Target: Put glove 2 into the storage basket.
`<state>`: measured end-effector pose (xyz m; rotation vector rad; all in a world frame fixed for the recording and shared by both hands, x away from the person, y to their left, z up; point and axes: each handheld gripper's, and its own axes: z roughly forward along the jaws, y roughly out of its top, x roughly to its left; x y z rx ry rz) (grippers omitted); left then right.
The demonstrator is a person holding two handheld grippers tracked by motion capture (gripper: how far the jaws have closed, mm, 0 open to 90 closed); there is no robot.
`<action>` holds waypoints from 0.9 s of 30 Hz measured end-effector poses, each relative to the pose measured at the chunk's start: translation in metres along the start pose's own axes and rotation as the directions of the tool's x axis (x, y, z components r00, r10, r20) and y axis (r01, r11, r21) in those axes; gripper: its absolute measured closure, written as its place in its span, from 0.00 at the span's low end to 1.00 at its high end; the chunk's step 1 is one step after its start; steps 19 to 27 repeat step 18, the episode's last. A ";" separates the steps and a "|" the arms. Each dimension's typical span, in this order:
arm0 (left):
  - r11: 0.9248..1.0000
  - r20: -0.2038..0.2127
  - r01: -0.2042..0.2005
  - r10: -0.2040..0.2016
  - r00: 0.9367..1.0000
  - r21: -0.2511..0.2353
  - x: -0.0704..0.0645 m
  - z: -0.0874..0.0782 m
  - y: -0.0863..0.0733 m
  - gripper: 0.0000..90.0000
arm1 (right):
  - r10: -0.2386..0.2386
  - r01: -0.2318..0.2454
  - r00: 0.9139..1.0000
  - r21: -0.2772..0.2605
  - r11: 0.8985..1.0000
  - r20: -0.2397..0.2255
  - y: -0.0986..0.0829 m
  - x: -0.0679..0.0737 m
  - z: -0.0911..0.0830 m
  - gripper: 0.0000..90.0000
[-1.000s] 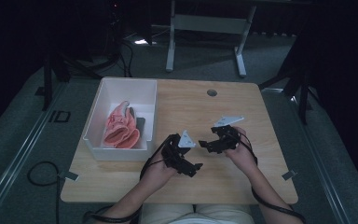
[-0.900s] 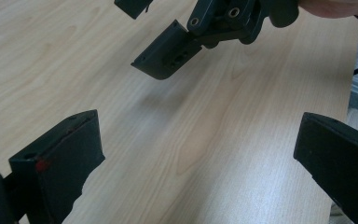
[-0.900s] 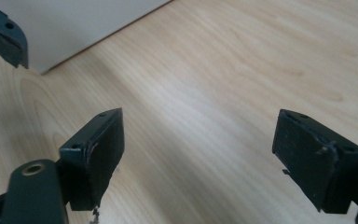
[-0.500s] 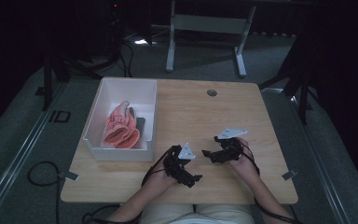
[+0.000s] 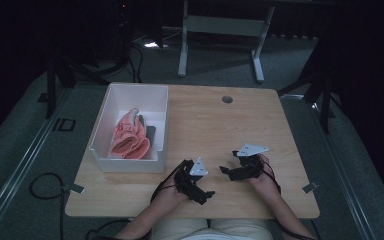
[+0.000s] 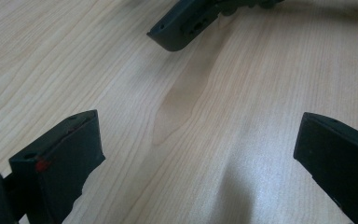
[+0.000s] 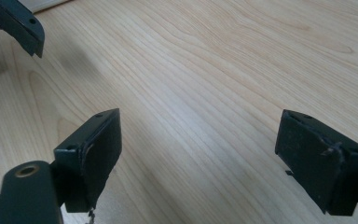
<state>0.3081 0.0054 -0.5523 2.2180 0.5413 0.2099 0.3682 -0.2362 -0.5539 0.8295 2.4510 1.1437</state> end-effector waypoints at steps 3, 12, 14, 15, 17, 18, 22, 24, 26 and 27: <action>1.000 0.010 0.007 -0.007 1.000 0.004 0.000 0.001 -0.002 0.01 | -0.002 0.002 1.000 0.002 1.000 0.005 -0.005 -0.001 0.002 0.16; 1.000 0.024 0.010 -0.010 1.000 0.008 0.001 0.004 -0.004 0.01 | -0.025 0.025 0.999 0.008 1.000 0.024 -0.008 0.000 0.006 0.16; 1.000 0.022 0.012 -0.012 1.000 0.013 0.001 0.004 -0.005 0.01 | -0.030 0.029 0.999 0.012 0.999 0.027 -0.009 0.000 0.006 0.16; 1.000 0.023 0.011 -0.011 1.000 0.010 0.001 0.004 -0.005 0.01 | -0.030 0.030 0.999 0.010 0.999 0.027 -0.009 0.000 0.006 0.16; 1.000 0.026 0.014 -0.015 1.000 0.009 0.001 0.004 -0.005 0.01 | -0.029 0.028 0.999 0.008 1.000 0.027 -0.009 -0.001 0.006 0.16; 1.000 0.026 0.014 -0.015 1.000 0.009 0.001 0.004 -0.005 0.01 | -0.029 0.028 0.999 0.008 1.000 0.027 -0.009 -0.001 0.006 0.16; 1.000 0.026 0.014 -0.015 1.000 0.009 0.001 0.004 -0.005 0.01 | -0.029 0.028 0.999 0.008 1.000 0.027 -0.009 -0.001 0.006 0.16; 1.000 0.026 0.014 -0.015 1.000 0.009 0.001 0.004 -0.005 0.01 | -0.029 0.028 0.999 0.008 1.000 0.027 -0.009 -0.001 0.006 0.16; 1.000 0.026 0.014 -0.015 1.000 0.009 0.001 0.004 -0.005 0.01 | -0.029 0.028 0.999 0.008 1.000 0.027 -0.009 -0.001 0.006 0.16; 1.000 0.026 0.014 -0.015 1.000 0.009 0.001 0.004 -0.005 0.01 | -0.029 0.028 0.999 0.008 1.000 0.027 -0.009 -0.001 0.006 0.16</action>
